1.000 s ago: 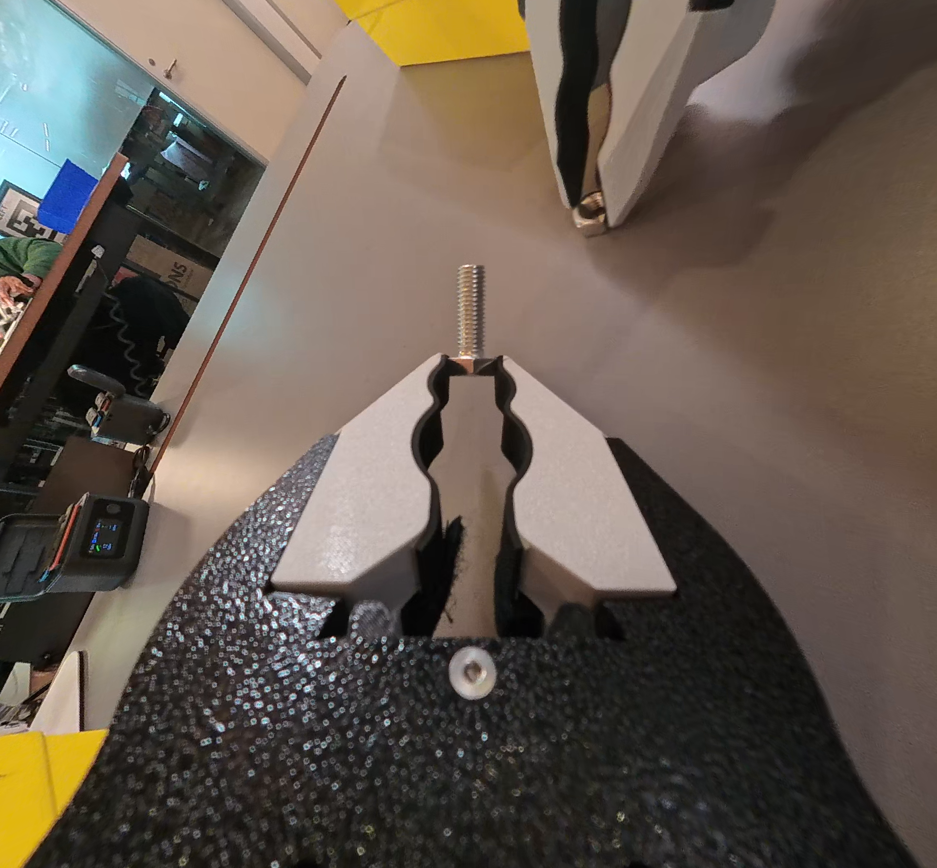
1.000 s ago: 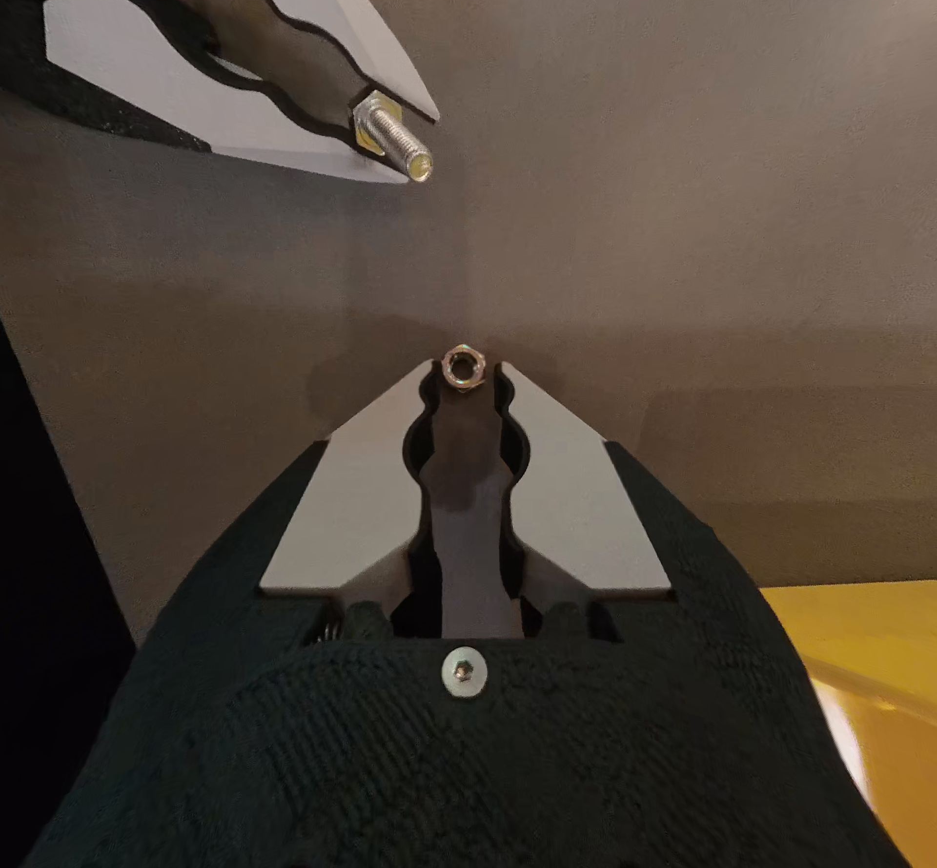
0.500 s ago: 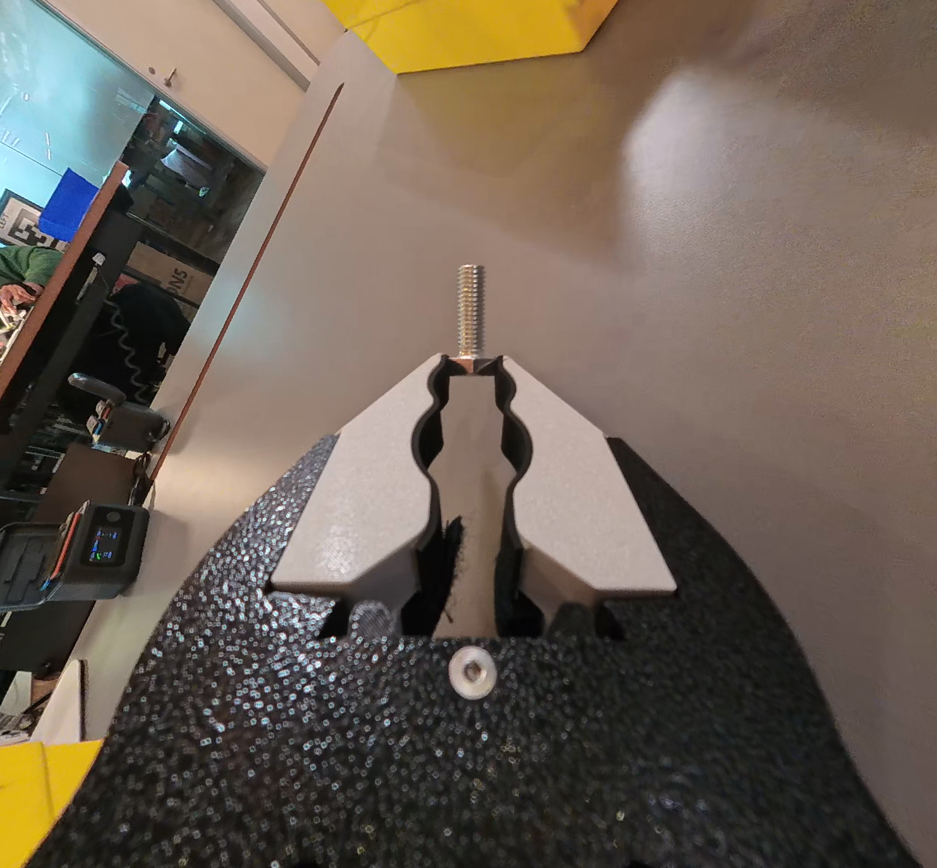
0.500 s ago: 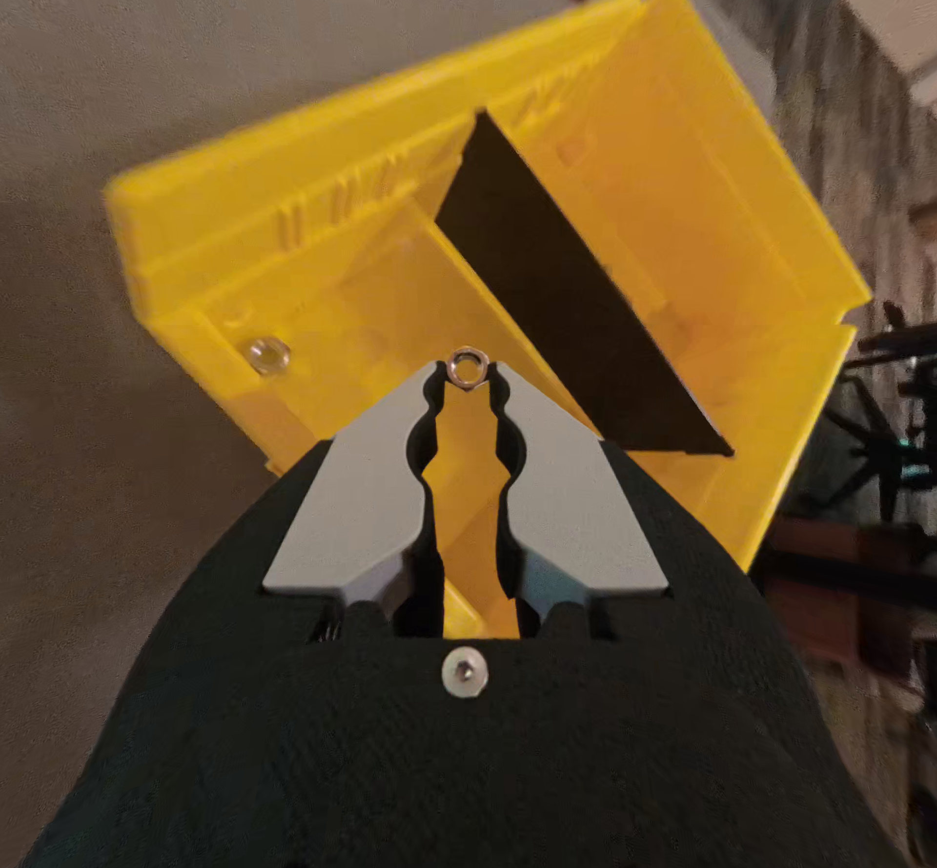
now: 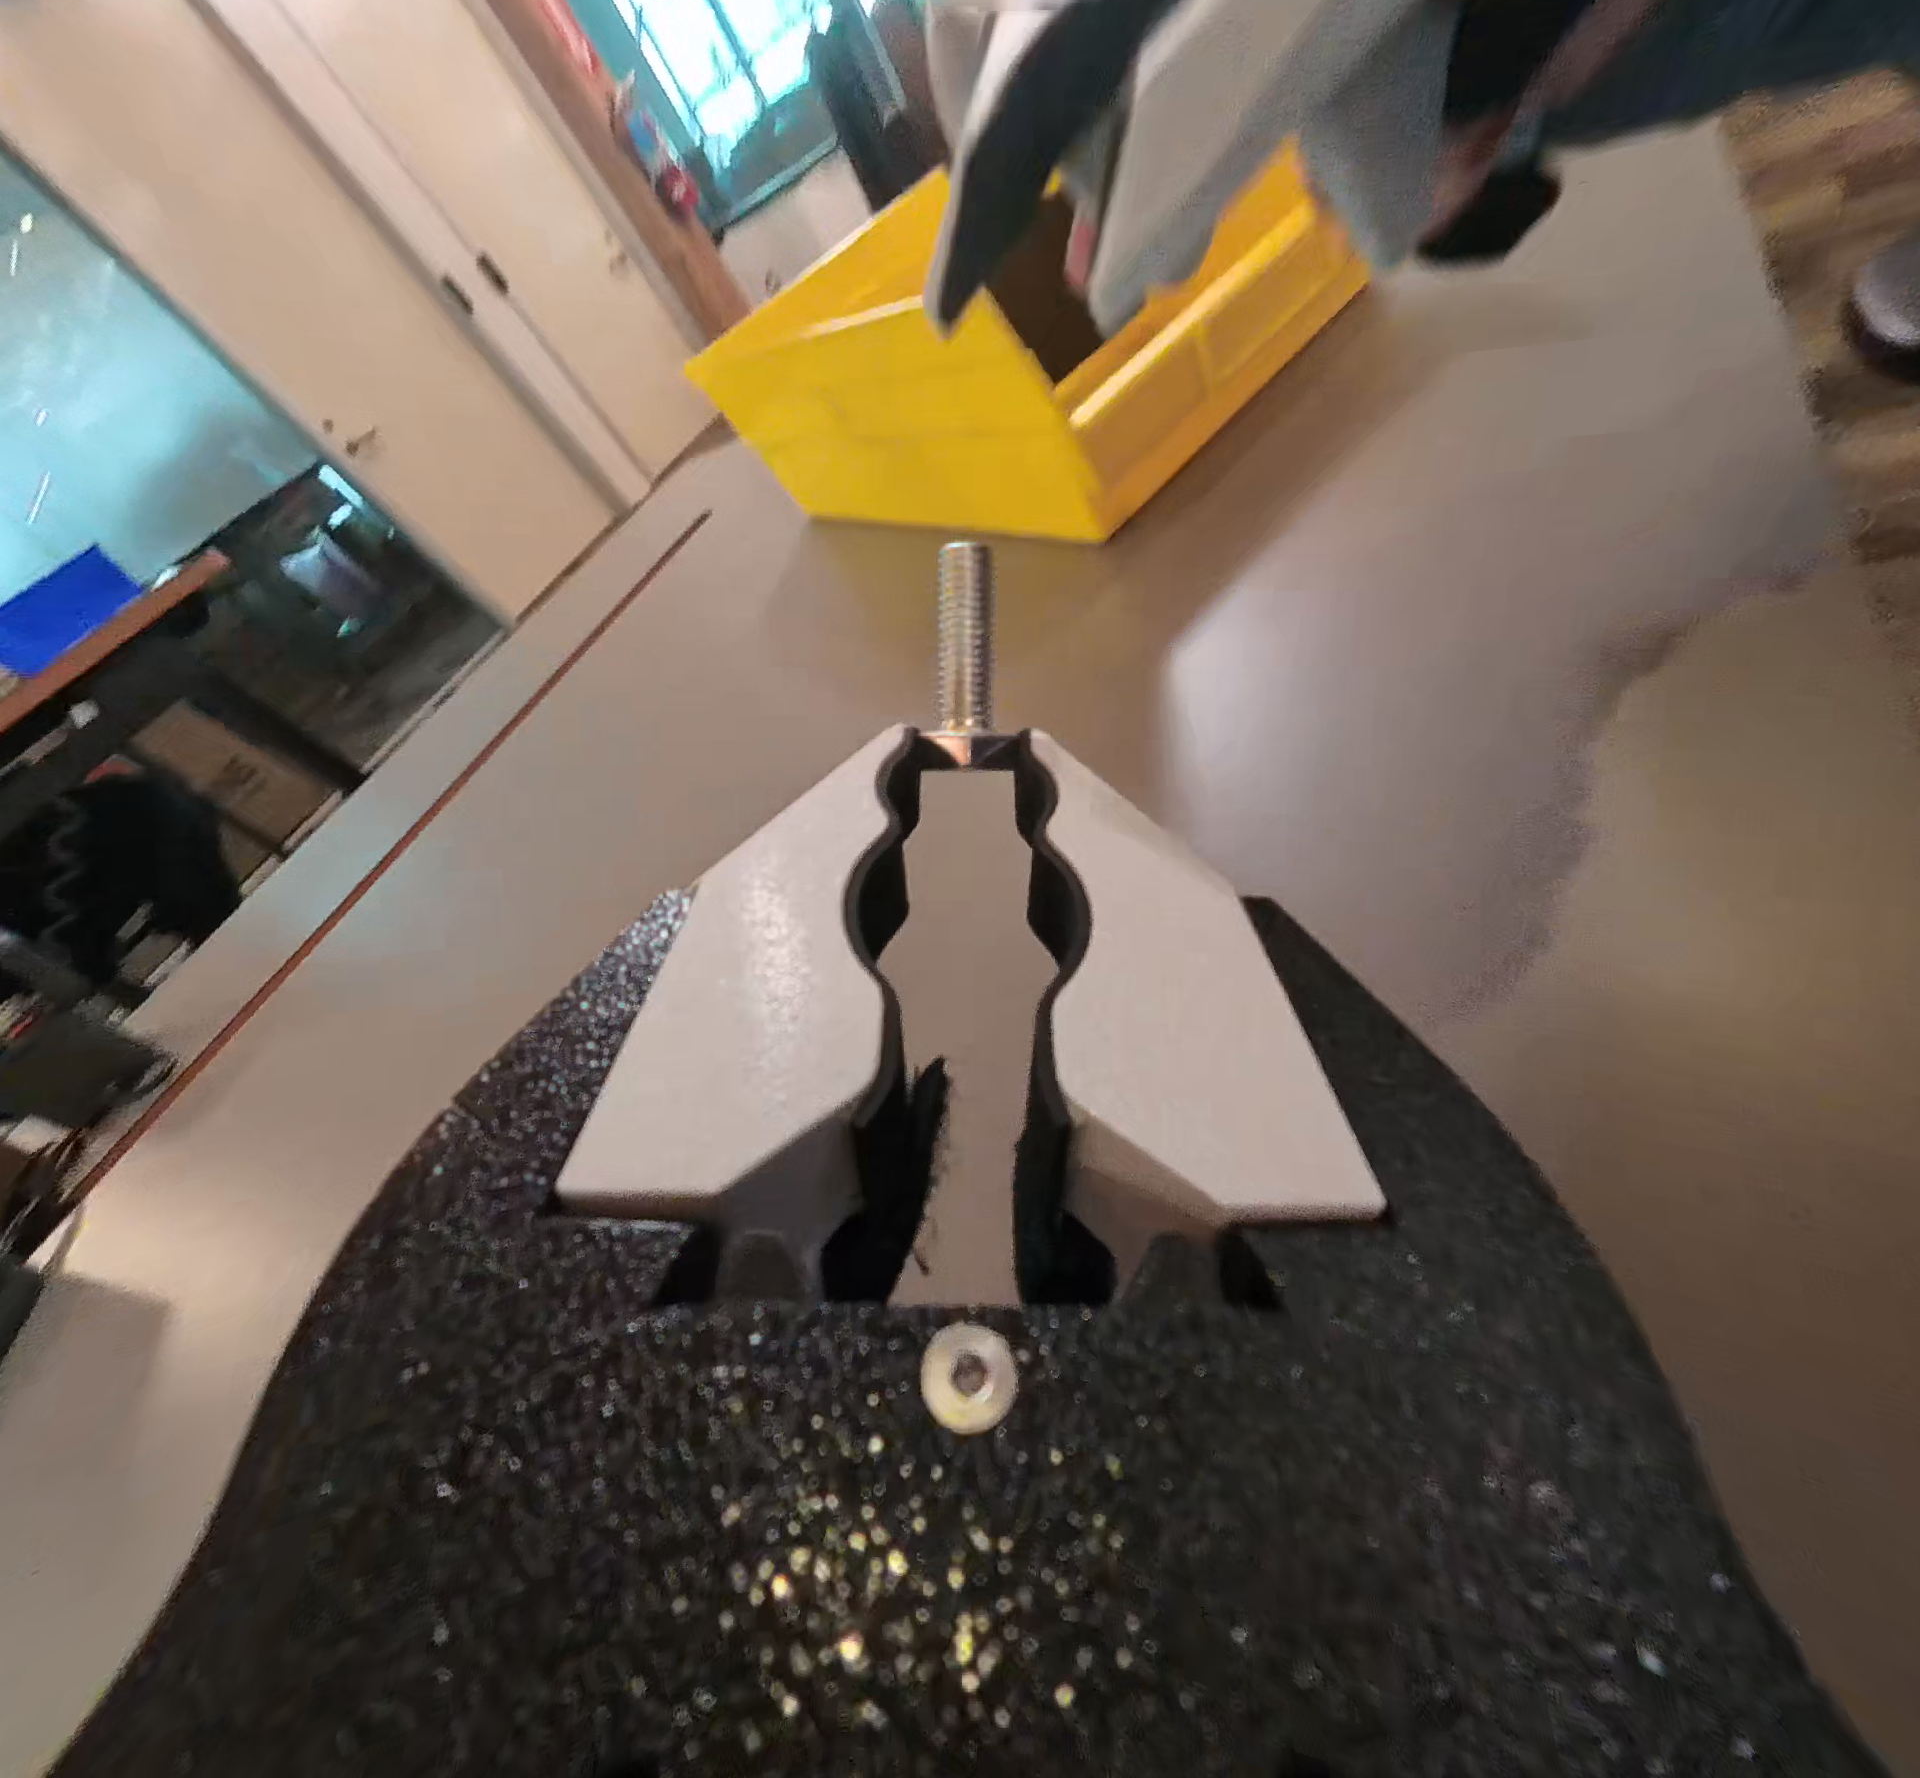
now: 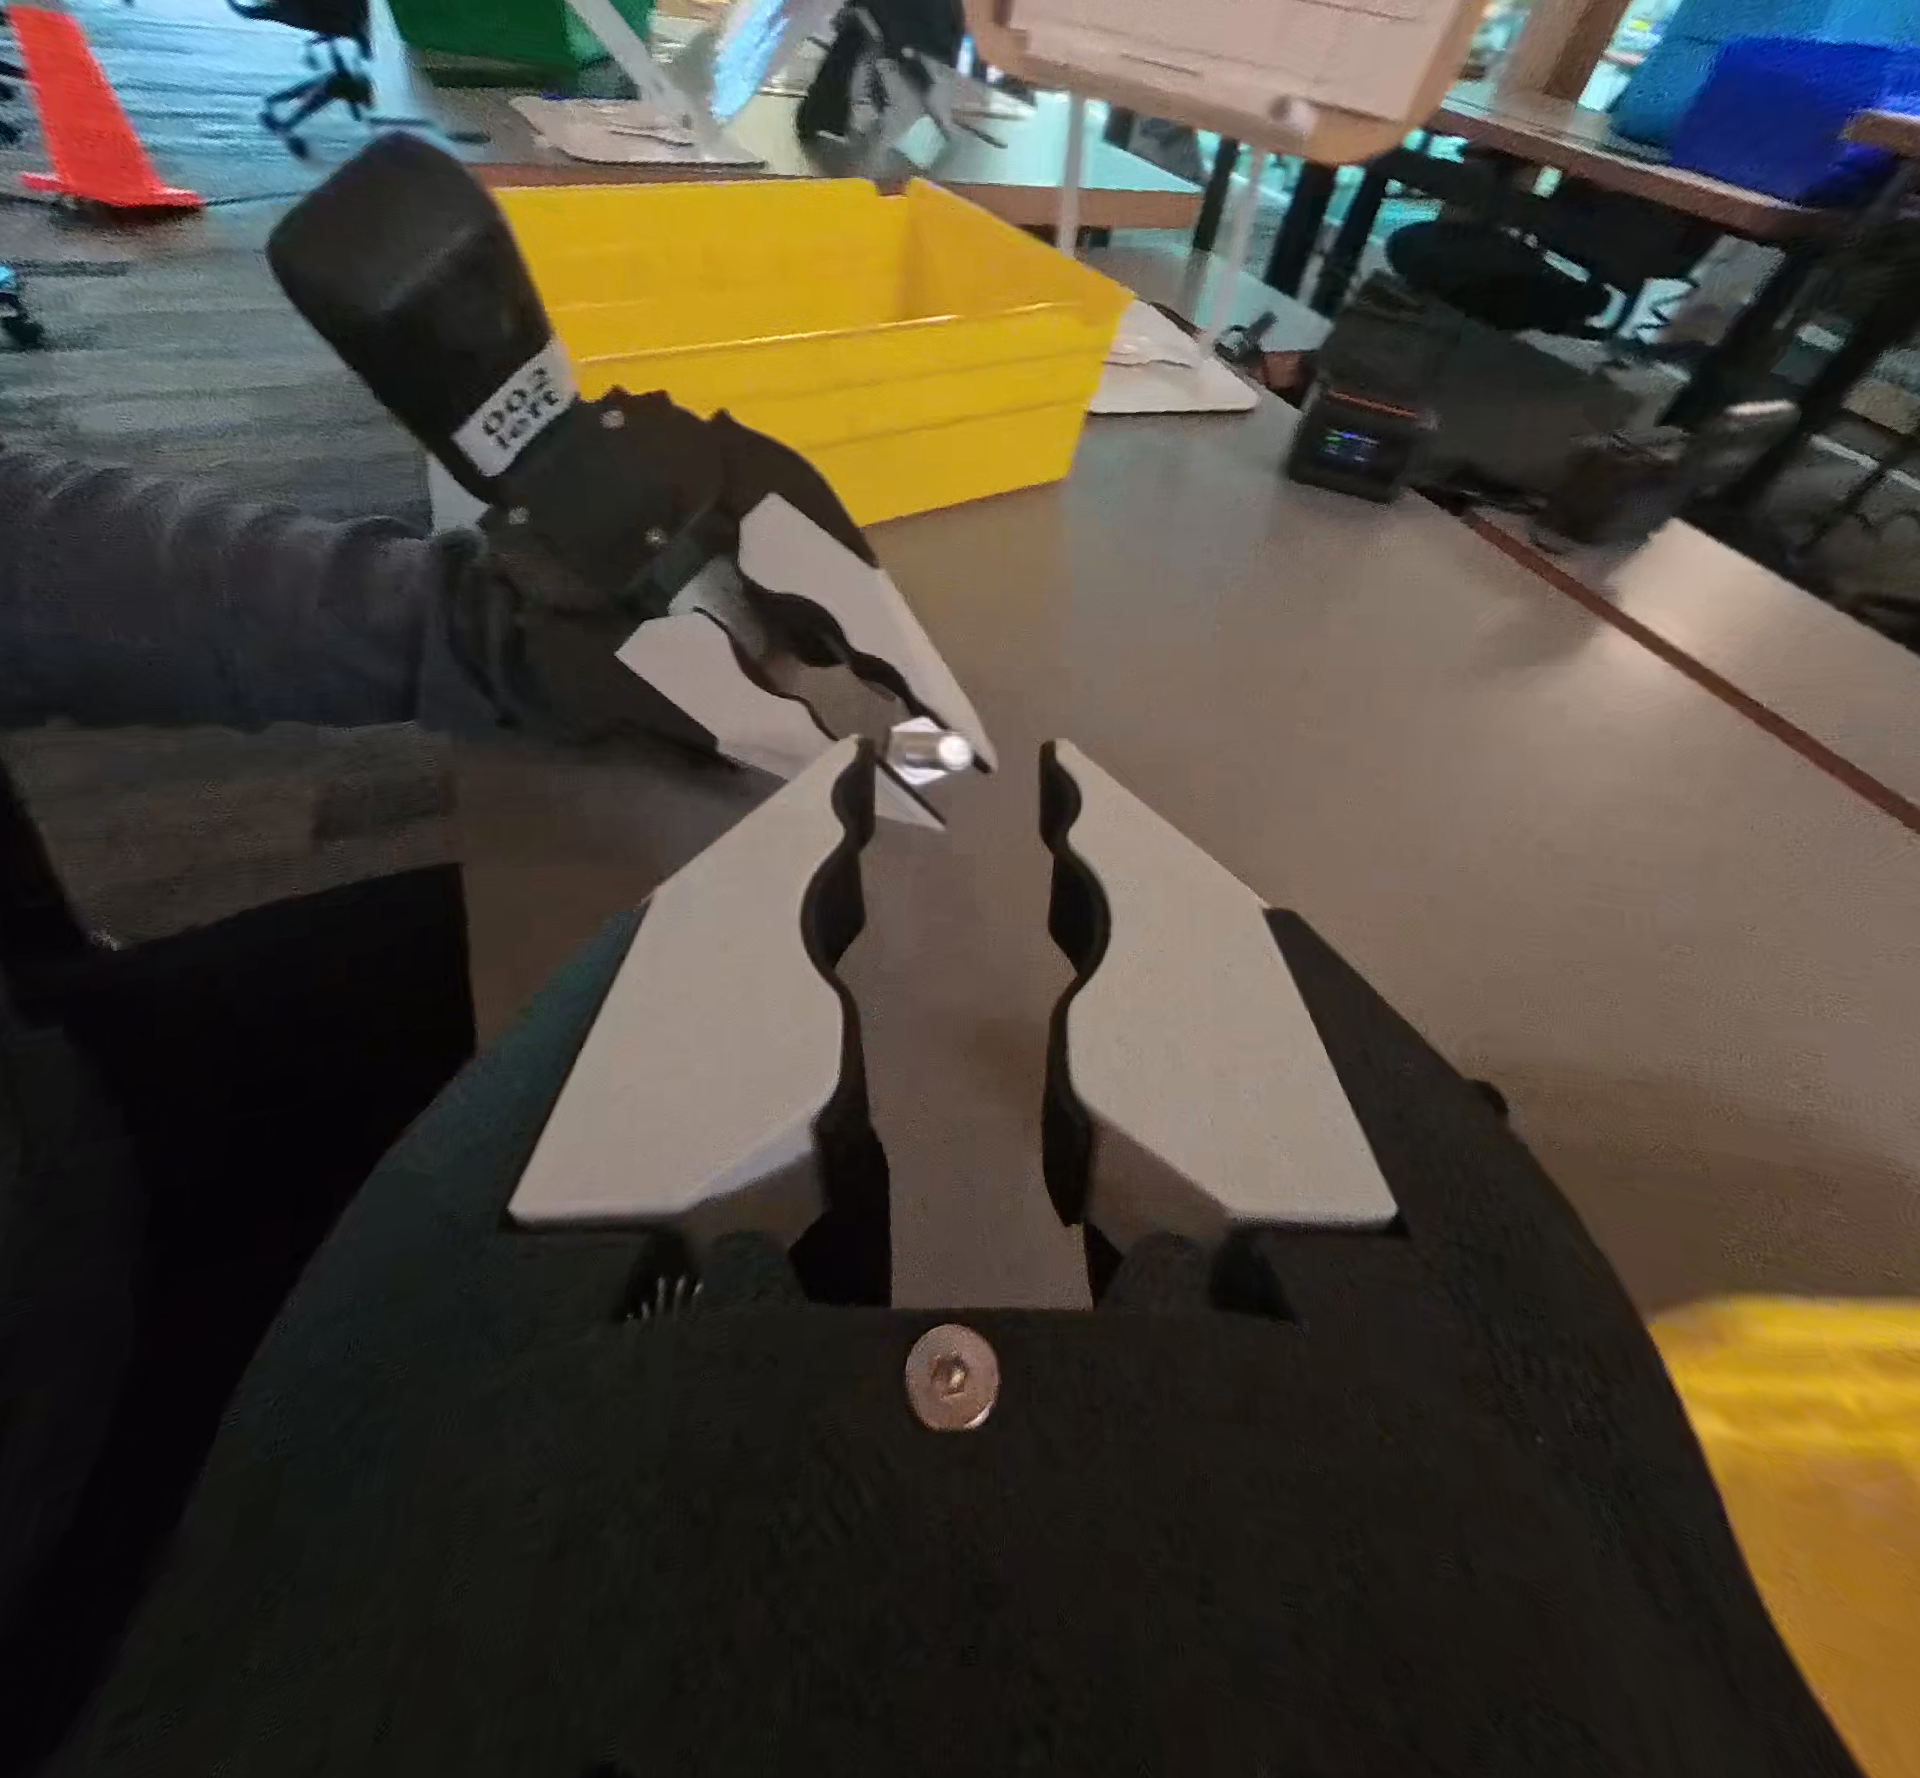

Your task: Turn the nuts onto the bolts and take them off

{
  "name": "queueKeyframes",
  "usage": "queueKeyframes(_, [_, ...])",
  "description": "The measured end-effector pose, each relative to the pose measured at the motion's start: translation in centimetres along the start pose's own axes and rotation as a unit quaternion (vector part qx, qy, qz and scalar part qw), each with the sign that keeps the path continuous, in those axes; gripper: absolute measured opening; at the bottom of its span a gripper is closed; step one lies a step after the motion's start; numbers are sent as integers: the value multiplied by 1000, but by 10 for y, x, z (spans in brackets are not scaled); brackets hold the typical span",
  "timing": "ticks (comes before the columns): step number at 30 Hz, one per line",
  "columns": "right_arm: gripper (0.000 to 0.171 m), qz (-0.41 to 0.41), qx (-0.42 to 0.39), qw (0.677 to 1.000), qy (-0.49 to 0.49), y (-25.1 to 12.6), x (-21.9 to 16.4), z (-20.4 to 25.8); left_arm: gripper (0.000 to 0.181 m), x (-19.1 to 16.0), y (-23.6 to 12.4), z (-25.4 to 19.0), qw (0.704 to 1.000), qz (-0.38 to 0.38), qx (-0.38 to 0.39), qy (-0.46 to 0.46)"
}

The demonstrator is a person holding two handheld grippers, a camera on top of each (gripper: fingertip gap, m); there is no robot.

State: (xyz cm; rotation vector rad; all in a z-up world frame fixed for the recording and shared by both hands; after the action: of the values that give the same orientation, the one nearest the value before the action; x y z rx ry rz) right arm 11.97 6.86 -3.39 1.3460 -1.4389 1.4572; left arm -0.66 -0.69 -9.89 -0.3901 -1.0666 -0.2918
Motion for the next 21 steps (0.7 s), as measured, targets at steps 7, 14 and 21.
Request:
queueKeyframes(7, [20,-5,38,999,-8,37,-8,18,15,8,-5,-3,998,-51,-25,-10])
queueKeyframes(14, [8,-39,-44,998,-16,19,2,-16,23,12,-8,1,996,-84,34,15])
queueKeyframes(21, [8,122,-454,877,96,-98,-33,-188,0,3,-1,1,990,-9,95,105])
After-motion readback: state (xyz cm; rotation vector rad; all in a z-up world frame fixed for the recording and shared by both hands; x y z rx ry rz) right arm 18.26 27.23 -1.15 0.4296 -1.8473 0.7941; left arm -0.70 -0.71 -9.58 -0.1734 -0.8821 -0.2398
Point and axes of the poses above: each gripper's, where its closed fingertips meet, y out along the fingers, x out of its top, z = x × y across the jaws, the point moved 7 cm from there along -y, back along the fingers, and after that the axes turned 2 degrees about -y, right-handed, at the moved point
